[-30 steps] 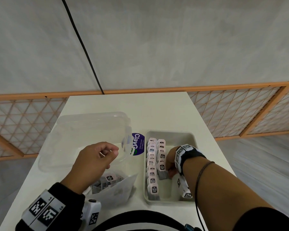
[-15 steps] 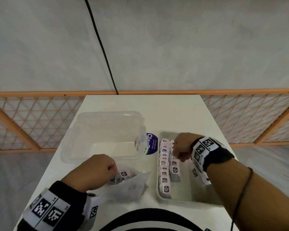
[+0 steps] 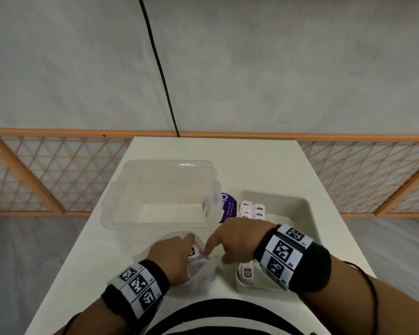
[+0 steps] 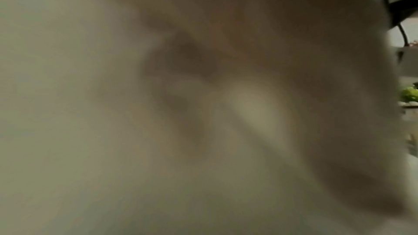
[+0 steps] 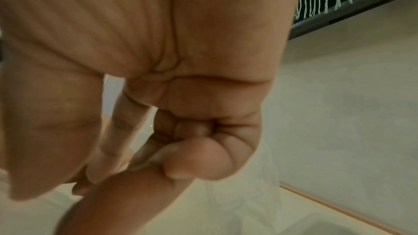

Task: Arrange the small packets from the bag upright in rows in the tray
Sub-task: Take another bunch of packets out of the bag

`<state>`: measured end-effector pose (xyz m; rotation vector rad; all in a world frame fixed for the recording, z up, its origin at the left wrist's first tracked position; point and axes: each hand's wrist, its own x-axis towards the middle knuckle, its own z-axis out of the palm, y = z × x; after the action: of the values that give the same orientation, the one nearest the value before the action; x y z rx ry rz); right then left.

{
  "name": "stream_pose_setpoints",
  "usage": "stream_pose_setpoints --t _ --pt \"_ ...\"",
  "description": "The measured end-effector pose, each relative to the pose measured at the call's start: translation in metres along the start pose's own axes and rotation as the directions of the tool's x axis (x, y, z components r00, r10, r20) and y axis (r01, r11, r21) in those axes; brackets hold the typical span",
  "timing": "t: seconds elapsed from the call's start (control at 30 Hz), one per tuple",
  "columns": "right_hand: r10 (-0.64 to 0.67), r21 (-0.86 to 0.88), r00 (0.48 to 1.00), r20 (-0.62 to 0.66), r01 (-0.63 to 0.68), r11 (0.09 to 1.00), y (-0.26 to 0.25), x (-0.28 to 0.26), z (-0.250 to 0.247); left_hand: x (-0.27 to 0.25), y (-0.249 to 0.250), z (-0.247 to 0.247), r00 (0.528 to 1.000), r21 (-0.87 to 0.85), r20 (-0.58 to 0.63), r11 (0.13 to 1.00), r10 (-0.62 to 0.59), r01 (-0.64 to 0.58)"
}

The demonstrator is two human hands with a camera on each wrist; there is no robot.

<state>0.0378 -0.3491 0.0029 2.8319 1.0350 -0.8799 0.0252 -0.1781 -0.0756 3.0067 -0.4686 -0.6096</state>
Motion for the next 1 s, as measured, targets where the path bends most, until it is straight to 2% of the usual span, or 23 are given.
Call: stream_pose_setpoints --t 0.13,0.37,0.6,0.77,1.0 --pt "0.020 -0.043 1.000 -0.001 -0.020 0.999 -0.002 0.004 0.006 0.001 -0.001 0.011 0.999 0.075 -0.038 0.997 -0.017 0.020" --pt "0.044 -0.035 0.999 -0.022 -0.045 0.998 -0.005 0.008 0.009 -0.003 0.004 0.021 0.982 0.006 -0.174 0.998 0.070 -0.070" --pt "0.038 -0.054 0.999 -0.036 -0.040 0.998 -0.008 0.008 0.010 0.001 0.005 0.027 0.992 0.139 -0.110 0.989 0.065 -0.050" --pt "0.039 -0.035 0.998 -0.058 -0.041 0.999 -0.007 0.006 0.010 0.005 0.005 0.027 0.998 0.073 -0.023 0.996 0.061 -0.059" --pt "0.059 -0.005 0.993 -0.099 -0.060 0.998 -0.002 0.002 0.008 0.009 0.008 0.029 0.990 0.084 0.057 0.988 0.126 -0.131"
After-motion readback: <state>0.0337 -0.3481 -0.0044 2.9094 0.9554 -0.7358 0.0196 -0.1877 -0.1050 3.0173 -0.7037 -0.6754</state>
